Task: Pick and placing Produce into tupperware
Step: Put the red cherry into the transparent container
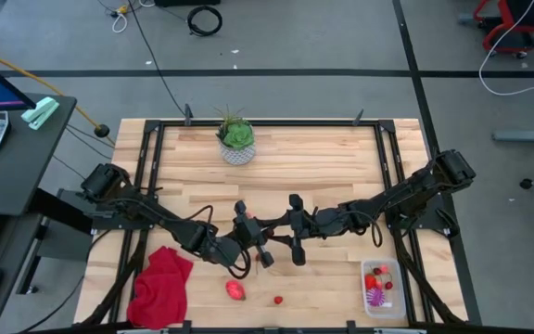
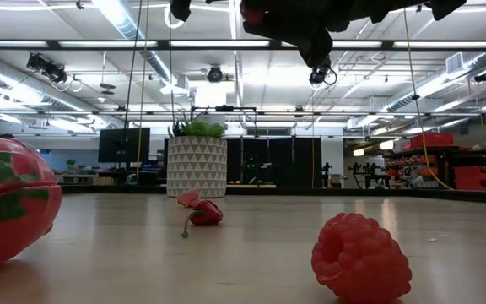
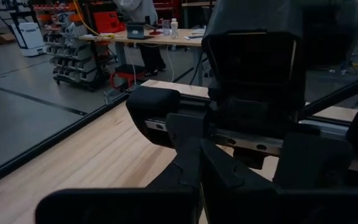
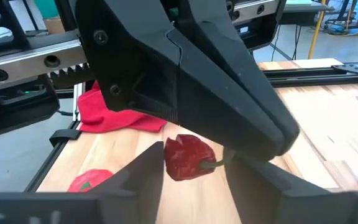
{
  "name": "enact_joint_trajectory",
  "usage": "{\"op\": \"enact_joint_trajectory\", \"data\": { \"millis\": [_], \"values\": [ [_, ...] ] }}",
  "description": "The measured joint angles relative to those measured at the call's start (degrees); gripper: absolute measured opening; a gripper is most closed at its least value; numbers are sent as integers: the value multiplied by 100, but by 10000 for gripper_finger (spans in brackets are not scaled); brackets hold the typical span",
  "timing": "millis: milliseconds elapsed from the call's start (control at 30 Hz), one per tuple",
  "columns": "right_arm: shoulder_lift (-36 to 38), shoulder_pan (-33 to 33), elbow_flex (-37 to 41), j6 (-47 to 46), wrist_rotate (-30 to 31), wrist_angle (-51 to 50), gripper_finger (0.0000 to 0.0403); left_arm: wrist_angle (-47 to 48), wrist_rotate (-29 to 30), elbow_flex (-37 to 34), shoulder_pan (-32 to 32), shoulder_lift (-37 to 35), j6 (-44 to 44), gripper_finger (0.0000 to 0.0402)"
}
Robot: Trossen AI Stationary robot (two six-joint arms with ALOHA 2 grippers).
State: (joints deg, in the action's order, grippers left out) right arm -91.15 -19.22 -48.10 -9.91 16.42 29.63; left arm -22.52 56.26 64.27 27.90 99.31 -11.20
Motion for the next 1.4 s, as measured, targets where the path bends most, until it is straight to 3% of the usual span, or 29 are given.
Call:
{"op": "enact_joint_trajectory", "data": {
  "millis": [367,667,933,1067,1233,1400],
  "values": [
    [-2,43,-2,2,1,-2,92,-2,1,0,0,0,-6,17],
    [-2,74,-7,2,5,-136,83,-13,-1,0,0,0,53,14],
    [52,74,-9,-344,14,-1309,84,-672,-2,0,36,-11,1014,67],
    [148,66,-4,-495,66,-1564,84,-730,-3,2,59,-11,1096,97],
    [710,-4,-4,-1132,-465,-2912,86,-766,0,2,55,-11,1178,122],
    [1586,-311,-5,-2730,-1251,-5180,85,-782,1,2,55,-11,1337,130]
  ]
}}
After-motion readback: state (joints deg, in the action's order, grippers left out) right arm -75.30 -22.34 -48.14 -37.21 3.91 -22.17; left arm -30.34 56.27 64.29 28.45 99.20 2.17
